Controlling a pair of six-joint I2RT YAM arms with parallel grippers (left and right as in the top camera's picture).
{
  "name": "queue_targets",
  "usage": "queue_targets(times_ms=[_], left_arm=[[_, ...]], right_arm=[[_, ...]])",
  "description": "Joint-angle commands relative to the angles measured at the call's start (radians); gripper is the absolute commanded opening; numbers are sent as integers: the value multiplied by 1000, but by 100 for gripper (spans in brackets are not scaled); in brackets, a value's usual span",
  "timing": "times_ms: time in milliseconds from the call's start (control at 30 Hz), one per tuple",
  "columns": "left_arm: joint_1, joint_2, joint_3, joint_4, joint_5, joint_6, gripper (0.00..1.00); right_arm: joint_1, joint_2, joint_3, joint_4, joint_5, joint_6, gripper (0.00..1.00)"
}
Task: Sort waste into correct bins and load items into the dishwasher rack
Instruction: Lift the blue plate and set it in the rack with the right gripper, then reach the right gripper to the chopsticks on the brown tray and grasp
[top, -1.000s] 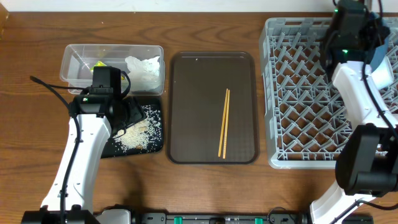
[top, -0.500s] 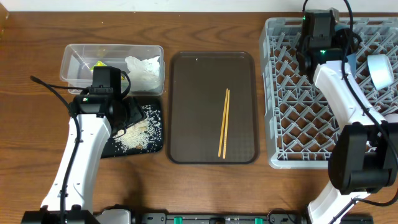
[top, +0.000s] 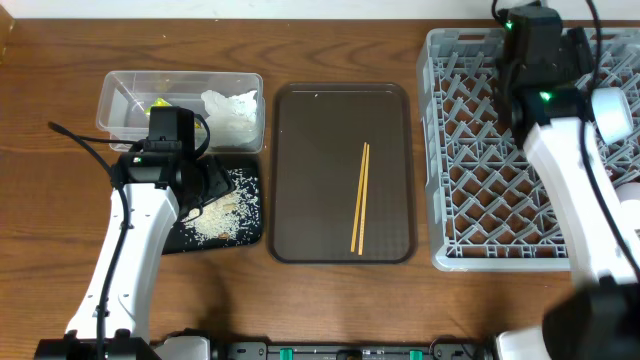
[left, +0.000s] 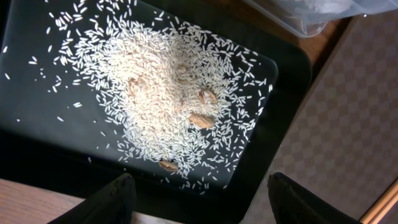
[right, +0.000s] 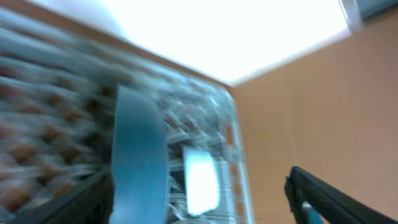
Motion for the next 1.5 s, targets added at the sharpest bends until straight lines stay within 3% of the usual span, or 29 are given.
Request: queue_targets(times_ms=[0,100,267,467,500,567,767,833,933,1033,1467], left_arm=[[5,5,8,-4,-8,2,71],[5,5,8,-4,-8,2,71],[5,5,8,-4,-8,2,71],[5,5,8,-4,-8,2,71],[5,5,8,-4,-8,2,71],[5,5,8,-4,-8,2,71],[5,5,8,-4,-8,2,71],[5,5,8,-4,-8,2,71],[5,5,8,-4,-8,2,71],[5,5,8,-4,-8,2,71],[5,5,8,-4,-8,2,71]], right_arm=[[61,-61,7,-57,-406,110,80],[102,-65,7,-106,-645,189,70],[177,-39,6,-158,-846,351,64],[282,60,6,-206,-857,441,62],[311,96,6,-221,-857,444,55],[340,144,6,-238,-844,477,52],[394,278,6,-353,-719,730,43],[405,312,6,-390,-719,780,37],[418,351,6,-450,-710,838,17],[420,375,6,-500,-684,916,17],[470,407,-6,-520,-648,978,22]])
